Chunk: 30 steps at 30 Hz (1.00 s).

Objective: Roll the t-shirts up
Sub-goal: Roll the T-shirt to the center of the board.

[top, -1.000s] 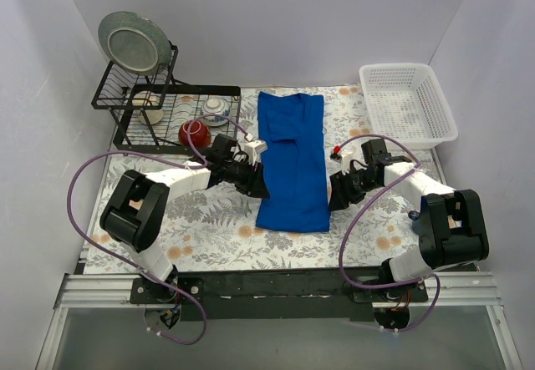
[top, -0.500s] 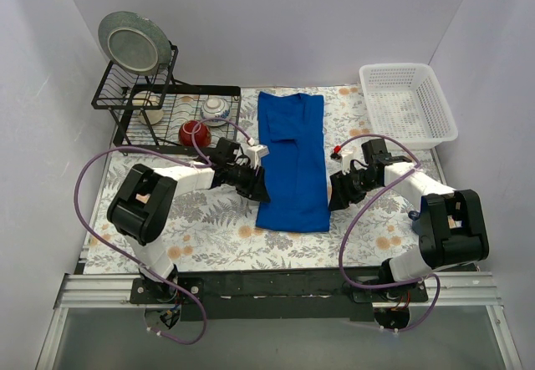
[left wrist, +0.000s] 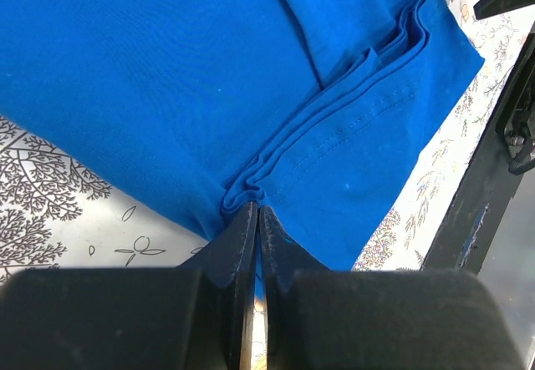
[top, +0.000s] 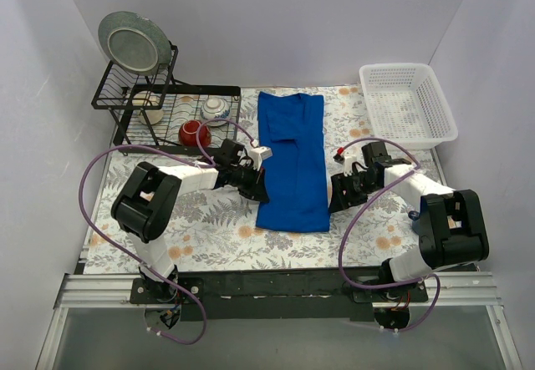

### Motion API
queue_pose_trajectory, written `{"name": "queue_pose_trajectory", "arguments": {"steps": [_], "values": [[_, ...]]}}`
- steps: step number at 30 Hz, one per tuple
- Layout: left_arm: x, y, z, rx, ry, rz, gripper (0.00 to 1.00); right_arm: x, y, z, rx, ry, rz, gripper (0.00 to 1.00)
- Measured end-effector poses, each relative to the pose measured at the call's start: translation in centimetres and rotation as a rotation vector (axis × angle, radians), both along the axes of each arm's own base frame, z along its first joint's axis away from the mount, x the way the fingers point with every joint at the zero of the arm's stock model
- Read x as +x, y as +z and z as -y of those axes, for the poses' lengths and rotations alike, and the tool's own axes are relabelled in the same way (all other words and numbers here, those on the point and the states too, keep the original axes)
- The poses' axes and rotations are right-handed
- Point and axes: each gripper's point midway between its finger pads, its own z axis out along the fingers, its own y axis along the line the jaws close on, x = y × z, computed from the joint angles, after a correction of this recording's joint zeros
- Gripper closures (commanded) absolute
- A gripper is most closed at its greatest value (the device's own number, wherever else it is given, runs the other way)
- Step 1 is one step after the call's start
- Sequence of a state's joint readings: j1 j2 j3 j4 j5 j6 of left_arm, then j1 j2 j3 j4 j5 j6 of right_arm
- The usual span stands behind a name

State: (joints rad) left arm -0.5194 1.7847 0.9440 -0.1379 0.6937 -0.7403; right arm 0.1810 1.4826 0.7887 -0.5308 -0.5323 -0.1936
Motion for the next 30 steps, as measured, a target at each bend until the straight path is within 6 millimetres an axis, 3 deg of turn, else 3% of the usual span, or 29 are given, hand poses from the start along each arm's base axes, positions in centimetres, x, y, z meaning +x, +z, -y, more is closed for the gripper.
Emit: {"name": "queue_pose_trajectory", "arguments": {"steps": [9,16,27,30], "values": [[0.1,1.4,0.0,-0.014,0.004,0.032,1.00,0.1,-0.1,-0.6,0.037,-0.023,-0.030,0.44],[-0.2,2.5,-0.2,-0.027,0.004,0.056,1.00,-0.1,-0.9,-1.2,0.070,-0.022,-0.078,0.64],[-1.2,1.3,-1.0,0.000,0.012,0.030,1.00,0.0,-0.4,-2.1,0.135,0.002,-0.073,0.99],[-1.3,1.5,-1.1,0.002,0.015,0.035,1.00,0.0,-0.1,-2.5,0.164,0.019,-0.069,0.99]]}}
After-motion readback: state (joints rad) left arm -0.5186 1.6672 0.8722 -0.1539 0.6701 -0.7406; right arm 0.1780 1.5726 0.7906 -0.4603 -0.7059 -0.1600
